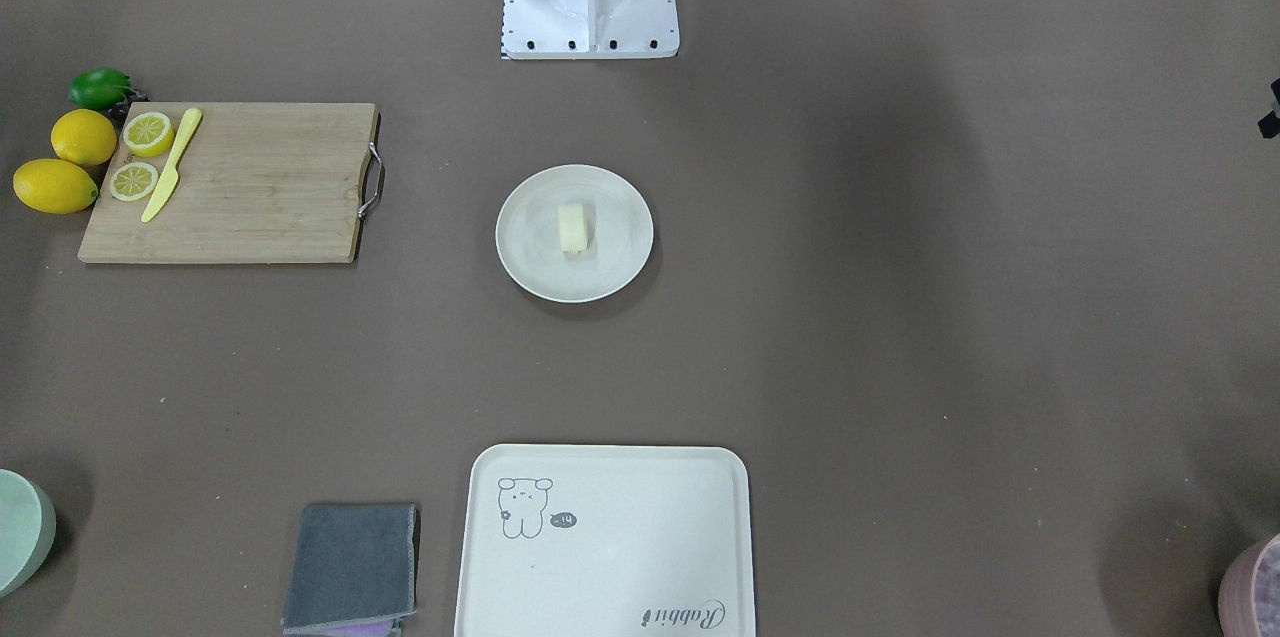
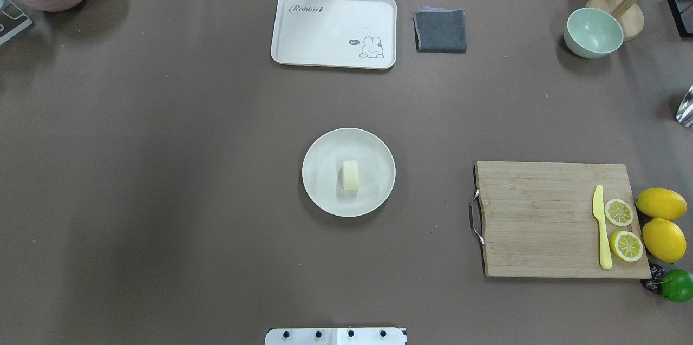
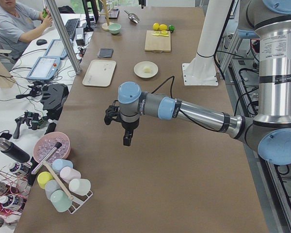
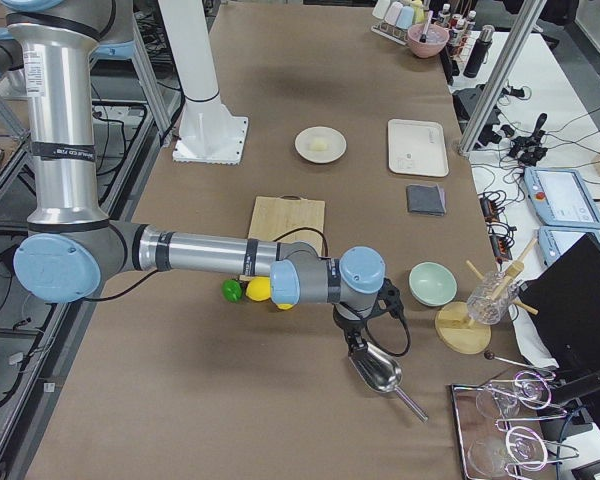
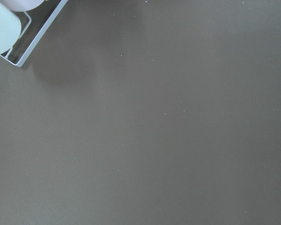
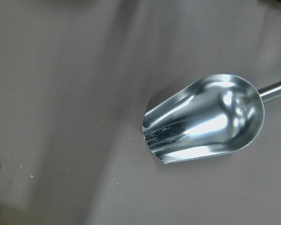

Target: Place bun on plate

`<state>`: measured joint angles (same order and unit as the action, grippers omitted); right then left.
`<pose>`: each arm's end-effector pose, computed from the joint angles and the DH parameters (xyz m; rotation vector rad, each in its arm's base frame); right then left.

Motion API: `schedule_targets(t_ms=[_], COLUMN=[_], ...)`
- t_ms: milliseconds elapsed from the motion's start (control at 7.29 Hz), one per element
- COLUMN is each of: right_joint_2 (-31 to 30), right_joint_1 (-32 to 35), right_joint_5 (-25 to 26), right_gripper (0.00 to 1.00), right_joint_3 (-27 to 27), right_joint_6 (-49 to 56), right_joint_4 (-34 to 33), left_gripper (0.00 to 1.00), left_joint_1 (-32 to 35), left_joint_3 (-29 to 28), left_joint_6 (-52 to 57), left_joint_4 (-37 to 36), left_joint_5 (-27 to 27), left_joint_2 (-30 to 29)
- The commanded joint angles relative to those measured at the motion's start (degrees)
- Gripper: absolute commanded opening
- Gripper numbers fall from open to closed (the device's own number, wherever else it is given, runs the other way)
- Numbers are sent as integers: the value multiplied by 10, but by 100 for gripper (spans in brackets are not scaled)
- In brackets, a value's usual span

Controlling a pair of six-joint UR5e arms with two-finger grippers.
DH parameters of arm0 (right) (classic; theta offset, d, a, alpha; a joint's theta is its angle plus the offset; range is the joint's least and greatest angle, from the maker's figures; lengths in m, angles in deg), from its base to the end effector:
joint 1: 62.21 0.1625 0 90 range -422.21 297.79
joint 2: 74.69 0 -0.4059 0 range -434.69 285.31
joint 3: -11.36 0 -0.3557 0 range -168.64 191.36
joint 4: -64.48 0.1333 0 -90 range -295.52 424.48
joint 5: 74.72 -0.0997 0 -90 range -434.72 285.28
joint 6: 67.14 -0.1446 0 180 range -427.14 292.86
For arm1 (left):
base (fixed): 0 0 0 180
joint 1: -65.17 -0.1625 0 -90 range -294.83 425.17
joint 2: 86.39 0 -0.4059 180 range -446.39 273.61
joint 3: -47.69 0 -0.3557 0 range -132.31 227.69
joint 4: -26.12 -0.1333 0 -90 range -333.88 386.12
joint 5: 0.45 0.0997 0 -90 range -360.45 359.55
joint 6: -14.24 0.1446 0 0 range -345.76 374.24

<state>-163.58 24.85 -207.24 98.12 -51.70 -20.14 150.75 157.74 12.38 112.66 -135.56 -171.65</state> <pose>0.0115 -0.4701 0.6823 0.1352 -0.7351 -0.3268 0.0022 -0.4292 0.5525 0.1528 0.7943 0.1236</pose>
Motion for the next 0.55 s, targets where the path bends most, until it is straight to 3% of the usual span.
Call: schedule_targets(t_ms=[0, 411], right_joint_2=[3, 2], right_joint_1=[1, 1], right_joint_5=[6, 47], right_gripper=[100, 100], right_joint_3=[3, 10], right_joint_6=[1, 0], right_joint_4=[-7, -5], left_gripper=[97, 98], left_joint_1=[12, 19], left_joint_3=[14, 18], left_joint_6=[14, 17], left_joint_4=[-1, 1], left_joint_5=[-2, -2], left_joint_2=[1, 17])
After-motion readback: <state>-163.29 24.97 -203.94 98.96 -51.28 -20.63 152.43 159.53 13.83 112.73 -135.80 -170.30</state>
